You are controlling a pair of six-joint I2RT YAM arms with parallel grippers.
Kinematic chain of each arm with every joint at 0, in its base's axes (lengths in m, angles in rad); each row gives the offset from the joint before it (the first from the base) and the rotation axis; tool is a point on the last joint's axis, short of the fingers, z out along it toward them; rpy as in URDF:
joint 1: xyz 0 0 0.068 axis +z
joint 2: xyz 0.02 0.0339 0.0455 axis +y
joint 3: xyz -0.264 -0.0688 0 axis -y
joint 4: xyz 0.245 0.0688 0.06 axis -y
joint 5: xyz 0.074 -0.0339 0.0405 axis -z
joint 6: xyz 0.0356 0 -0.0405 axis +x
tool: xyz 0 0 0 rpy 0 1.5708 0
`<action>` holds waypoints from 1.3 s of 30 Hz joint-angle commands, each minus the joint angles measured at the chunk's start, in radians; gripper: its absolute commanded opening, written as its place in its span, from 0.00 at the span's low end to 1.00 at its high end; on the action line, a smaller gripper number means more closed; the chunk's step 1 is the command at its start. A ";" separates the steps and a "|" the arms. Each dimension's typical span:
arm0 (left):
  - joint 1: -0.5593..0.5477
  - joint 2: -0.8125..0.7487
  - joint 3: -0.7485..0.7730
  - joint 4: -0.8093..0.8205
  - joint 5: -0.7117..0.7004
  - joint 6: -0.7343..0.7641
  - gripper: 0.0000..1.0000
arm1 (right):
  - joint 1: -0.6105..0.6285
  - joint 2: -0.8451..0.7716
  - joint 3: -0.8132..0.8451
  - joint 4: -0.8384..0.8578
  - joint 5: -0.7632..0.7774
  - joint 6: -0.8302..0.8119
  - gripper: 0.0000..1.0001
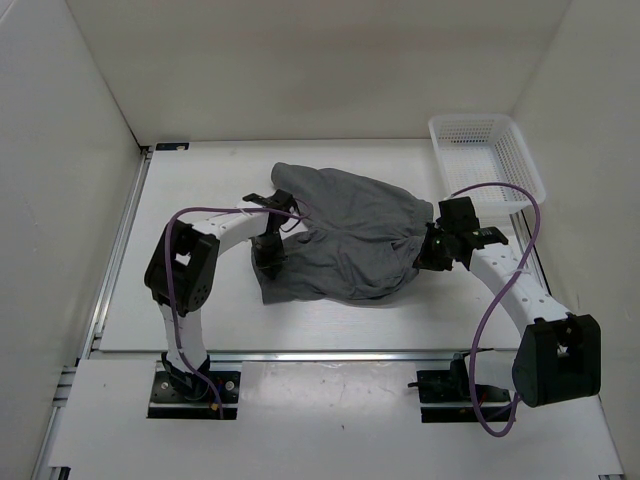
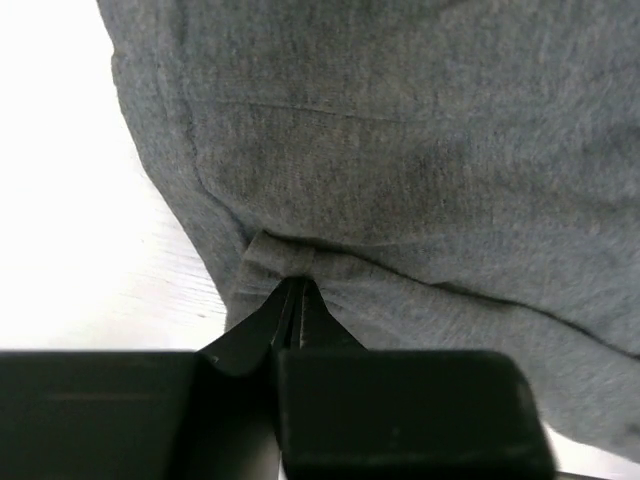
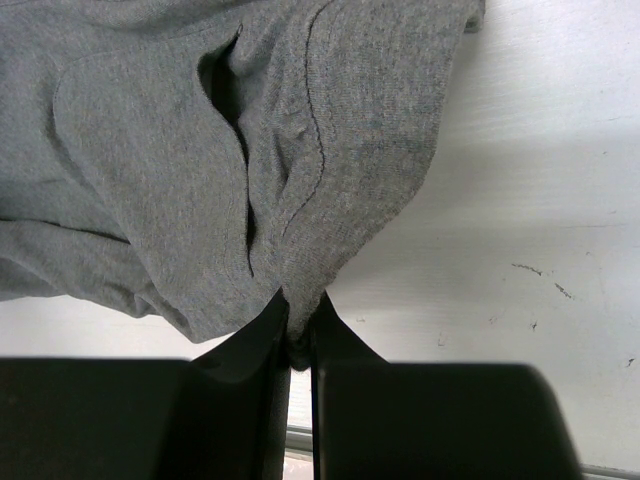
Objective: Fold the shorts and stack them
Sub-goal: Flatten the shorts out
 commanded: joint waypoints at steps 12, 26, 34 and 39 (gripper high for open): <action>0.091 -0.155 -0.041 0.009 0.003 0.023 0.36 | -0.003 -0.008 0.036 0.020 -0.004 -0.020 0.00; 0.116 -0.093 -0.124 0.124 0.240 0.084 0.43 | -0.003 0.001 0.045 0.020 -0.013 -0.020 0.00; 0.116 -0.107 -0.124 0.124 0.272 0.113 0.16 | -0.003 0.012 0.055 0.030 -0.013 -0.020 0.00; 0.125 -0.141 -0.089 0.111 0.249 0.113 0.10 | -0.003 0.012 0.055 0.030 -0.013 -0.020 0.00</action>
